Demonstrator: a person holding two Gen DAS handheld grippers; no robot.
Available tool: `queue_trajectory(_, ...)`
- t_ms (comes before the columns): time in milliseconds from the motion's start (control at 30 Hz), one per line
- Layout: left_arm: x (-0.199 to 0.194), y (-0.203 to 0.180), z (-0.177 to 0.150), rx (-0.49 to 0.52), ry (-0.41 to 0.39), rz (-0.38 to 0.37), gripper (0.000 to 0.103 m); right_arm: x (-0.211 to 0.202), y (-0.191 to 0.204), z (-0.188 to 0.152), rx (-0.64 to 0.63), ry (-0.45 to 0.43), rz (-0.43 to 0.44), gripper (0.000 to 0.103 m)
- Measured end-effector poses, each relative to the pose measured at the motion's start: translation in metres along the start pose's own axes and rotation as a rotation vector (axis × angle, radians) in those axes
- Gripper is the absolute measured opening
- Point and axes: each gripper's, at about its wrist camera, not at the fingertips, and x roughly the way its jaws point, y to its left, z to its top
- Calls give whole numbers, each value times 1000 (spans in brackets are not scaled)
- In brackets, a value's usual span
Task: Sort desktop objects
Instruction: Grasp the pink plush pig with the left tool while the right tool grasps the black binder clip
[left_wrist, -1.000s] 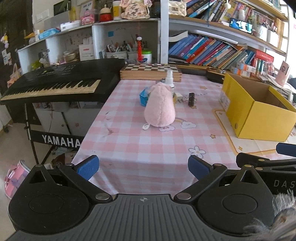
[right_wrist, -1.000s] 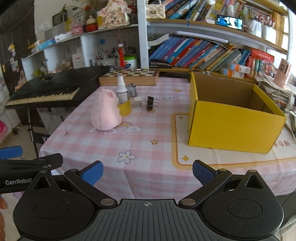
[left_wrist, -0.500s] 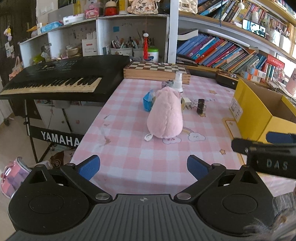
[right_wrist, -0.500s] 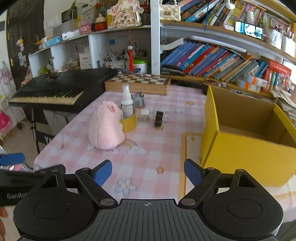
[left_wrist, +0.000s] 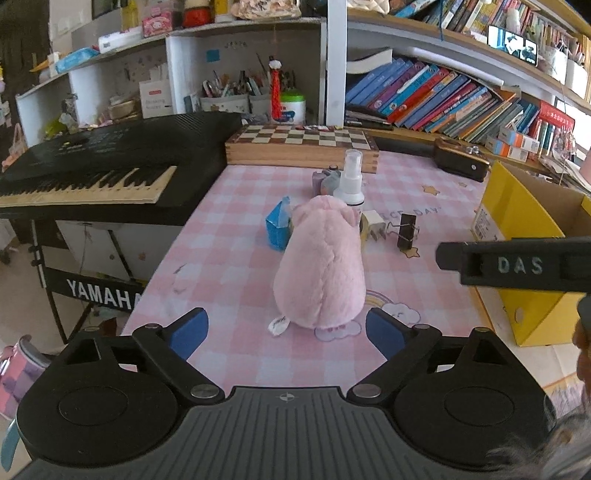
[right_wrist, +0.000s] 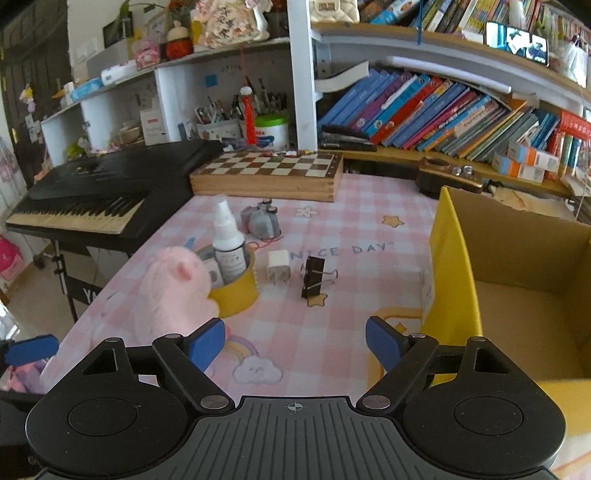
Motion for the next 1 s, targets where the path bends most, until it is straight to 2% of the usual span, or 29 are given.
queue_trajectory(200,28,-9,11,23,26,-34,92,40,-6,18,34,44,-20,85)
queue_trajectory(467,66,-24,26,73,42,-45,92,100,-14,38,65,130,-46,66)
queue_trajectory(567,76,-26,30,80,52,-49,84,116,-16,38,81,163,-49,64)
queue_trajectory(667,84,-26,30,79,66,-45,76,129,-17,39,95,174,-62,58)
queue_trajectory(967,92,-23,28,47,73,-69,66,147,-19,40,95,176,-63,45)
queue_trajectory(1000,92,-22,28,44,72,-74,65,148,-19,40,89,173,-61,40)
